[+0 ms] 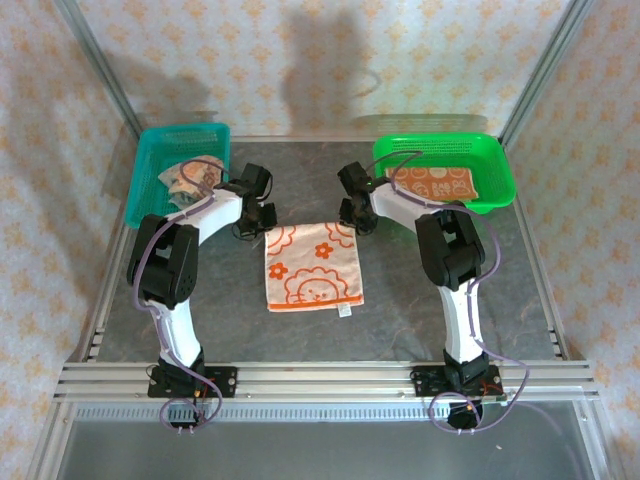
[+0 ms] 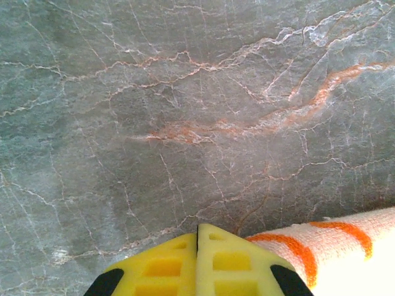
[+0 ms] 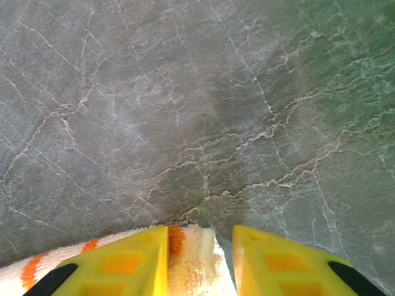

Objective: Fold and stack the towels

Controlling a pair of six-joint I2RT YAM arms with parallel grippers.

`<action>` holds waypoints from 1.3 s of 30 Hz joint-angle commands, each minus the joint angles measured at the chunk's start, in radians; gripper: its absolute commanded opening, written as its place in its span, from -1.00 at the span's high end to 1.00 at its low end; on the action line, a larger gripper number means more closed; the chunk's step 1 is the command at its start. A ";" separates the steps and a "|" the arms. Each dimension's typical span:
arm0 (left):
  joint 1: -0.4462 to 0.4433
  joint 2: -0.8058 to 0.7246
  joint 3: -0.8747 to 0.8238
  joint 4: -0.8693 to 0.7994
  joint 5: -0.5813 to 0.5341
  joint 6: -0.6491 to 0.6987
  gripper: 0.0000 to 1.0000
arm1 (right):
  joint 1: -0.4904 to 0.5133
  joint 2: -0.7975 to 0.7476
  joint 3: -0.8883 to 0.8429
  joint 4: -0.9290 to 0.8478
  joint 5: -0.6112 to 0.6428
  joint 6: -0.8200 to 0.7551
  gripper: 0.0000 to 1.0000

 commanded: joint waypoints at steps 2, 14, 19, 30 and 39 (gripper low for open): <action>-0.001 0.041 0.023 -0.014 0.001 0.010 1.00 | -0.020 0.017 -0.020 -0.001 0.015 0.013 0.47; -0.002 0.034 0.020 -0.012 0.006 0.011 1.00 | -0.024 -0.028 -0.029 0.019 -0.010 0.006 1.00; -0.002 -0.035 -0.004 -0.009 -0.009 0.017 1.00 | -0.024 -0.110 -0.066 0.040 -0.030 -0.007 1.00; -0.009 -0.206 -0.188 0.116 0.015 -0.034 1.00 | -0.005 -0.296 -0.272 0.158 -0.072 -0.063 1.00; -0.085 -0.390 -0.422 0.228 -0.035 -0.093 1.00 | 0.056 -0.454 -0.489 0.274 -0.039 -0.090 1.00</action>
